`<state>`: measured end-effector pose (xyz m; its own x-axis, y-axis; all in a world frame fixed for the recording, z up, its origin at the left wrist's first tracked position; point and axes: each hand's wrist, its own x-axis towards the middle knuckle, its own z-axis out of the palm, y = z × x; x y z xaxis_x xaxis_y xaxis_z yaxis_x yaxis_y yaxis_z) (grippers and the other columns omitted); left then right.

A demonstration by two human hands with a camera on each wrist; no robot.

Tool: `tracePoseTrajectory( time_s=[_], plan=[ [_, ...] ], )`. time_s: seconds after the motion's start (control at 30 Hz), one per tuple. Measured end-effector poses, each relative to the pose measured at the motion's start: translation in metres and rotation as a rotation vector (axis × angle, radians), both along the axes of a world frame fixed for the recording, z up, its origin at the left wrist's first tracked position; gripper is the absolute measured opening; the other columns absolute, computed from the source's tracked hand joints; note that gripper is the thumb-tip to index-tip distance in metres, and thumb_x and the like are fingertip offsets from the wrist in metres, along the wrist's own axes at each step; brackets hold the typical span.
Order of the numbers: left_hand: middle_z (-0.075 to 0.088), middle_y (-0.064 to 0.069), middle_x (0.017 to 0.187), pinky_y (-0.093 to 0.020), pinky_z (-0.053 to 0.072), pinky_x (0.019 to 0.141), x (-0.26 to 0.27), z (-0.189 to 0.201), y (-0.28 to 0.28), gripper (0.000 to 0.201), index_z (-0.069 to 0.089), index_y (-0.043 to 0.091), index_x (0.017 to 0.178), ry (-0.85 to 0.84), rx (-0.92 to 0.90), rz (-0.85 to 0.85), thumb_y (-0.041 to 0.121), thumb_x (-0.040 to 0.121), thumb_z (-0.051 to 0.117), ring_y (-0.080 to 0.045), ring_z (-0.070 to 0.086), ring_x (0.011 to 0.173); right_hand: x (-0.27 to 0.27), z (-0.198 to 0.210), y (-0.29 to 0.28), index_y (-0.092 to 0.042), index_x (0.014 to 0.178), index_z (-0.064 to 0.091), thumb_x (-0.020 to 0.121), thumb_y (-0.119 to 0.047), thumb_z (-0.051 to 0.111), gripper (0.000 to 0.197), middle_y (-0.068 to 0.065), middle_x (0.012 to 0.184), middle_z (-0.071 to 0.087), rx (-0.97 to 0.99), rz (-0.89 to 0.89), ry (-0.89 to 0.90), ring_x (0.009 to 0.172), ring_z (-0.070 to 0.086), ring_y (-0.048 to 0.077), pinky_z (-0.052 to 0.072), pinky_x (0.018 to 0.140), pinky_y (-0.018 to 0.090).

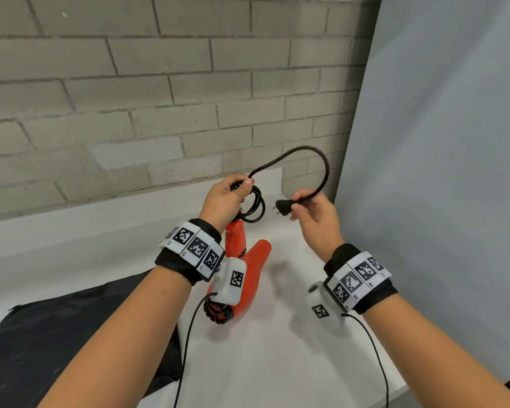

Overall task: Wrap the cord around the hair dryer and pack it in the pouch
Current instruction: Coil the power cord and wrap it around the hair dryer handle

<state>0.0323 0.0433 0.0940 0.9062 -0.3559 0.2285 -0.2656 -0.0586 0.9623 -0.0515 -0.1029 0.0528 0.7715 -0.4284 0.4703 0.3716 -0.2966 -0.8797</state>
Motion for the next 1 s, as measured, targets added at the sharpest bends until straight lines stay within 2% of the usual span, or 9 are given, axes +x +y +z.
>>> tracePoseTrajectory(
  time_s=[0.13, 0.27, 0.37, 0.43, 0.5, 0.6, 0.77, 0.9, 1.0],
  plan=[
    [0.057, 0.012, 0.078, -0.016, 0.034, 0.063, -0.004, -0.001, -0.003, 0.015, 0.062, 0.019, 0.095, -0.046, 0.013, -0.038, 0.023, 0.092, 0.048, 0.000, 0.047, 0.064, 0.001, 0.019, 0.021, -0.024, 0.080, 0.051, 0.082, 0.013, 0.052, 0.038, -0.006, 0.083, 0.053, 0.045, 0.109, -0.102, 0.074, 0.055, 0.013, 0.051, 0.065, 0.017],
    [0.059, 0.009, 0.080, -0.017, 0.040, 0.073, -0.005, -0.002, -0.007, 0.014, 0.062, 0.017, 0.092, -0.020, -0.029, -0.075, 0.021, 0.091, 0.049, -0.004, 0.053, 0.076, 0.008, 0.011, 0.026, -0.025, 0.076, 0.054, 0.078, 0.000, 0.064, 0.027, -0.013, 0.077, 0.056, -0.195, 0.028, 0.004, 0.072, 0.055, -0.008, 0.044, 0.068, 0.009],
    [0.062, 0.008, 0.083, -0.020, 0.043, 0.082, -0.008, -0.003, -0.011, 0.014, 0.063, 0.014, 0.093, -0.005, -0.033, -0.155, 0.016, 0.091, 0.049, -0.007, 0.057, 0.083, 0.016, 0.002, 0.031, -0.012, 0.072, 0.052, 0.074, -0.004, 0.069, 0.019, -0.006, 0.072, 0.048, -0.249, -0.115, -0.057, 0.066, 0.046, 0.000, 0.039, 0.062, 0.009],
    [0.062, 0.004, 0.085, -0.019, 0.043, 0.085, -0.012, -0.003, -0.014, 0.014, 0.062, 0.011, 0.095, -0.012, -0.018, -0.203, 0.014, 0.091, 0.049, -0.008, 0.057, 0.085, 0.023, 0.001, 0.031, -0.013, 0.074, 0.045, 0.074, -0.001, 0.065, 0.024, -0.008, 0.072, 0.041, -0.253, -0.191, -0.079, 0.065, 0.042, 0.000, 0.037, 0.060, 0.010],
    [0.060, 0.001, 0.081, -0.013, 0.042, 0.079, -0.016, -0.003, -0.016, 0.014, 0.062, 0.011, 0.094, -0.036, -0.002, -0.243, 0.014, 0.091, 0.048, -0.008, 0.054, 0.079, 0.029, 0.006, 0.030, -0.013, 0.087, 0.044, 0.076, 0.004, 0.058, 0.024, -0.010, 0.075, 0.045, -0.252, -0.176, -0.114, 0.066, 0.048, -0.002, 0.042, 0.062, 0.009],
    [0.050, 0.001, 0.066, -0.007, 0.039, 0.057, -0.016, -0.002, -0.013, 0.015, 0.060, 0.016, 0.088, -0.060, 0.016, -0.247, 0.014, 0.092, 0.046, -0.001, 0.047, 0.057, 0.034, 0.008, 0.026, -0.007, 0.101, 0.047, 0.081, 0.009, 0.049, 0.025, -0.011, 0.074, 0.051, -0.248, 0.003, -0.082, 0.063, 0.055, -0.002, 0.049, 0.061, 0.019],
    [0.054, 0.002, 0.073, -0.014, 0.037, 0.041, -0.008, 0.002, -0.002, 0.021, 0.058, 0.023, 0.088, 0.037, -0.074, -0.230, 0.016, 0.096, 0.039, -0.002, 0.048, 0.038, 0.017, -0.012, 0.005, -0.014, 0.114, 0.046, 0.091, -0.033, 0.038, 0.031, 0.008, 0.085, 0.063, -0.568, 0.187, 0.221, 0.076, 0.058, 0.024, 0.046, 0.070, 0.033],
    [0.048, 0.004, 0.070, -0.016, 0.037, 0.042, -0.004, 0.002, 0.002, 0.028, 0.060, 0.026, 0.087, 0.039, -0.101, -0.192, 0.013, 0.096, 0.037, -0.003, 0.044, 0.036, 0.010, -0.039, -0.015, -0.008, 0.099, 0.057, 0.098, -0.026, 0.030, 0.033, 0.012, 0.093, 0.064, -0.753, 0.149, 0.604, 0.085, 0.057, 0.026, 0.042, 0.075, 0.030],
    [0.046, 0.001, 0.074, -0.017, 0.041, 0.044, -0.002, 0.000, 0.002, 0.029, 0.059, 0.020, 0.080, 0.083, -0.143, -0.210, 0.012, 0.096, 0.037, -0.003, 0.038, 0.036, 0.014, -0.055, -0.024, -0.007, 0.107, 0.055, 0.096, -0.018, 0.032, 0.028, 0.017, 0.112, 0.061, -0.962, 0.122, 0.998, 0.100, 0.057, 0.031, 0.044, 0.085, 0.035]
  ],
)
